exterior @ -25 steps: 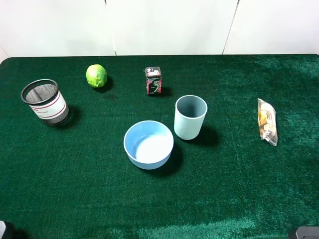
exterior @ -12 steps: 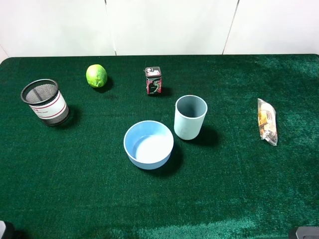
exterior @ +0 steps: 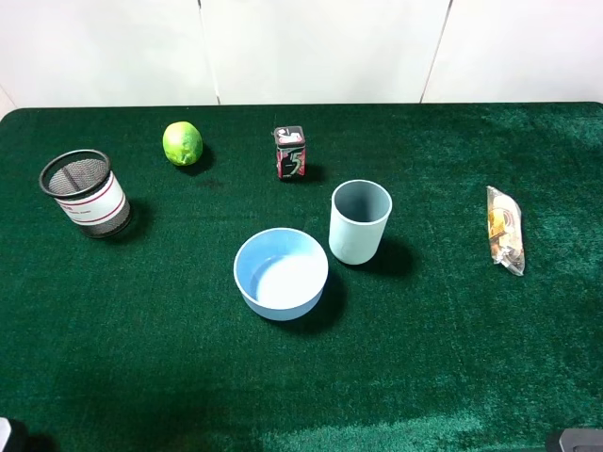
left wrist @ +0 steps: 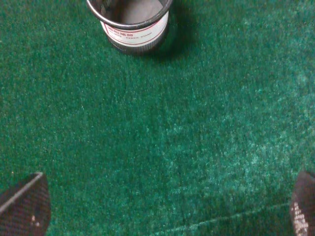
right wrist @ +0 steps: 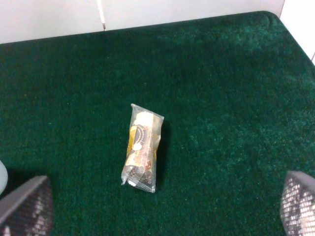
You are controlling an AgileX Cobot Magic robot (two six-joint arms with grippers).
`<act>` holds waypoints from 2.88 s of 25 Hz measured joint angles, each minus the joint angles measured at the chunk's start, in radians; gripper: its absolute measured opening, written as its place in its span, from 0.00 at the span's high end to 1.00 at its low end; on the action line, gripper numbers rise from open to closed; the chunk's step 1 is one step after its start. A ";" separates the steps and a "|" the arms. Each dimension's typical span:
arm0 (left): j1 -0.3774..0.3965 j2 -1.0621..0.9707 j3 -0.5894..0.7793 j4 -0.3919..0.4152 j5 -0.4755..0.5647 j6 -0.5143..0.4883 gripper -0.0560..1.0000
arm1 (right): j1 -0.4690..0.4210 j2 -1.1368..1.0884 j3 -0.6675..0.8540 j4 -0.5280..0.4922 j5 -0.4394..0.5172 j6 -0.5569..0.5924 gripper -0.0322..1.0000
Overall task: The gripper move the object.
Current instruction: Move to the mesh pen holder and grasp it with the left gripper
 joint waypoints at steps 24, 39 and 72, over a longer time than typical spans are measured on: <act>0.000 0.531 -0.132 -0.001 -0.189 0.085 0.03 | 0.000 0.000 0.000 0.000 0.000 0.000 0.30; -0.094 0.813 -0.170 -0.002 -0.432 0.098 0.04 | 0.000 0.000 0.000 0.001 0.000 0.000 0.30; -0.120 1.079 -0.170 -0.002 -0.608 0.125 0.31 | 0.000 0.000 0.000 0.002 0.000 0.001 0.30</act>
